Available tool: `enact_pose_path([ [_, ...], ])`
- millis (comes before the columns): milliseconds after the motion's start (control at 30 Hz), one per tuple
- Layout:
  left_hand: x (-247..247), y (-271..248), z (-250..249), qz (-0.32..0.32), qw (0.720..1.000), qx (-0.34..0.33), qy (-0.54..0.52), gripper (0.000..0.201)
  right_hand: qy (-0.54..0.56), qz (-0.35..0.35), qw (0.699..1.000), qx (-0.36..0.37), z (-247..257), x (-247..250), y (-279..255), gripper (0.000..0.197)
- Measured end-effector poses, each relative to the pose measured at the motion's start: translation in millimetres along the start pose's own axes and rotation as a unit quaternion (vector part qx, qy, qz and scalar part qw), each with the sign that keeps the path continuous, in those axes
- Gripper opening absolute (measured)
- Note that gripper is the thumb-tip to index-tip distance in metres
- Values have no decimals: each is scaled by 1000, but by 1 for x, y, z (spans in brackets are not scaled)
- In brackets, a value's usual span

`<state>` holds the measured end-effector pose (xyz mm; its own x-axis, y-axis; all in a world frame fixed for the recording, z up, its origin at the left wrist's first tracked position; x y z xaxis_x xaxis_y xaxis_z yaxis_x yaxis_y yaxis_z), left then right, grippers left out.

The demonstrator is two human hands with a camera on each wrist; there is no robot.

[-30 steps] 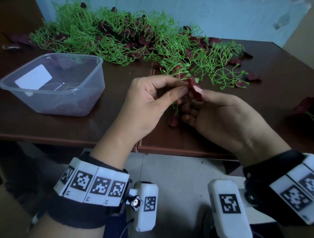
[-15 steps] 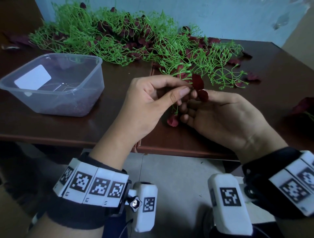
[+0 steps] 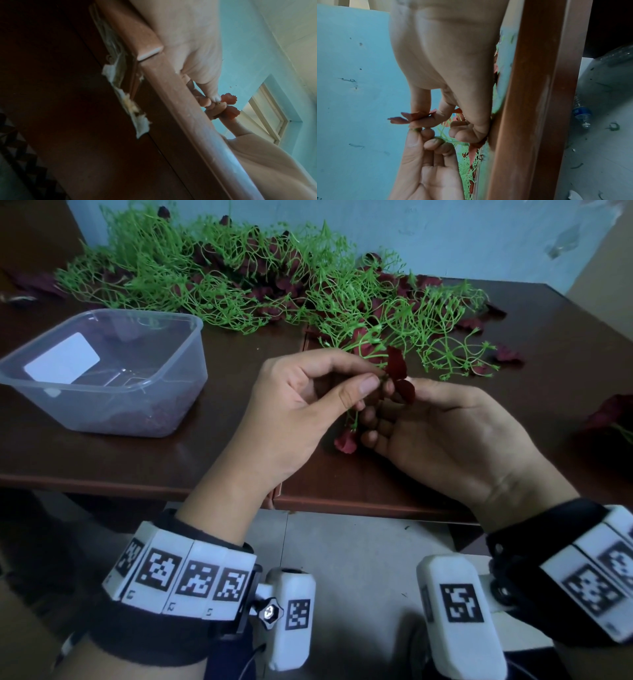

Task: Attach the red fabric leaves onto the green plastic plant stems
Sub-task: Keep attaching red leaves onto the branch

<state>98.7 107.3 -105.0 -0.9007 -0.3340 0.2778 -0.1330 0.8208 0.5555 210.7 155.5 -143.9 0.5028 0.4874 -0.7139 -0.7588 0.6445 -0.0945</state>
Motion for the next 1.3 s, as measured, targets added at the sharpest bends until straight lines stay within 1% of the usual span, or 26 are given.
enact_pose_path([
  [133,0,0,1,-1,1000,4,3,14,-11,5,1000,7,1,-3,-2,26],
  [400,0,0,-1,-1,1000,1,4,15,1,9,1000,4,0,-4,-3,25],
  [567,0,-1,0,-3,1000,-2,-7,18,-18,0,1000,5,0,-3,-3,25],
  [667,0,-1,1,-5,1000,-7,-6,17,-35,-8,999,13,1,-1,-3,18],
  [767,0,-1,3,-6,1000,-5,-4,14,-55,-16,998,31,5,0,-4,27],
  [900,1,0,7,-17,1000,-6,-1,11,-98,-22,994,51,8,-1,-4,17],
  [1033,1,1,7,-15,1000,-3,1,8,-76,-23,996,51,5,-2,-4,17],
  [1167,-2,-1,7,-5,1000,17,-7,16,-36,-16,999,30,1,-3,-3,23],
  [1233,-2,-2,7,-3,1000,22,-4,13,-41,-24,998,31,1,-3,-3,20],
  [1300,-1,-3,7,-8,1000,23,-8,9,-63,-36,996,47,5,-4,-5,17],
])
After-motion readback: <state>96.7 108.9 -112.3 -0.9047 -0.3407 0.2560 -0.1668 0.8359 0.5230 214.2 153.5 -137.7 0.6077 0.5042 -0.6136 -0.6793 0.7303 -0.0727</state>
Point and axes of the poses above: each hand's wrist, its own y-axis towards the middle knuckle, its own x-axis out of the back of the hand, z = x × y, the point moved 8 cm from there along y, towards the middle knuckle, and after that the axes turned 11 degrees about y, right-handed, at the moved point
